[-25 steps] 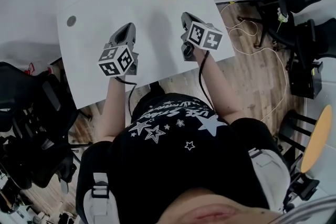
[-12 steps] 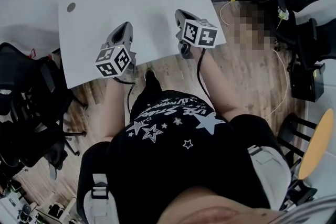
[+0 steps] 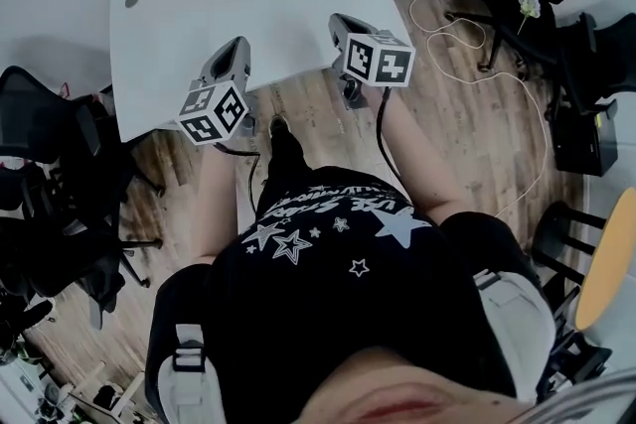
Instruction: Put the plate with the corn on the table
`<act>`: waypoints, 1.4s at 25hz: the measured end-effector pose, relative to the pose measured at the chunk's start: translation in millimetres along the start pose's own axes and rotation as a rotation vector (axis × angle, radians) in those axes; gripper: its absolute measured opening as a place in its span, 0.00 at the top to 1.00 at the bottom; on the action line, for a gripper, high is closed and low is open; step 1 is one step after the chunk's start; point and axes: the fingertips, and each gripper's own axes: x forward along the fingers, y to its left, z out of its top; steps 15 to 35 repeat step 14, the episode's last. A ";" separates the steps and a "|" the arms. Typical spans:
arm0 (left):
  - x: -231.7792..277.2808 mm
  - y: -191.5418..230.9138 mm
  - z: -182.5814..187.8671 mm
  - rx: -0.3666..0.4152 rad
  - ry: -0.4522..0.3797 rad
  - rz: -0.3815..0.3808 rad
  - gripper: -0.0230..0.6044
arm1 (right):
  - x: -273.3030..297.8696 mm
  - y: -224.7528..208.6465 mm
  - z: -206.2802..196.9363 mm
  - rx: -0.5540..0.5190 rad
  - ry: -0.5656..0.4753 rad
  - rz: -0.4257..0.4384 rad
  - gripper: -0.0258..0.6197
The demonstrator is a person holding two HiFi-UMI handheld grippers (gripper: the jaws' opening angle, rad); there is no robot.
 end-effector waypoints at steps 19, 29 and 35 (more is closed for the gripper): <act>-47.2 -72.3 -17.1 0.031 -0.021 -0.029 0.95 | -93.7 -7.2 -15.1 -0.037 -0.035 -0.013 0.95; -47.2 -72.3 -17.1 0.031 -0.021 -0.029 0.95 | -93.7 -7.2 -15.1 -0.037 -0.035 -0.013 0.95; -47.2 -72.3 -17.1 0.031 -0.021 -0.029 0.95 | -93.7 -7.2 -15.1 -0.037 -0.035 -0.013 0.95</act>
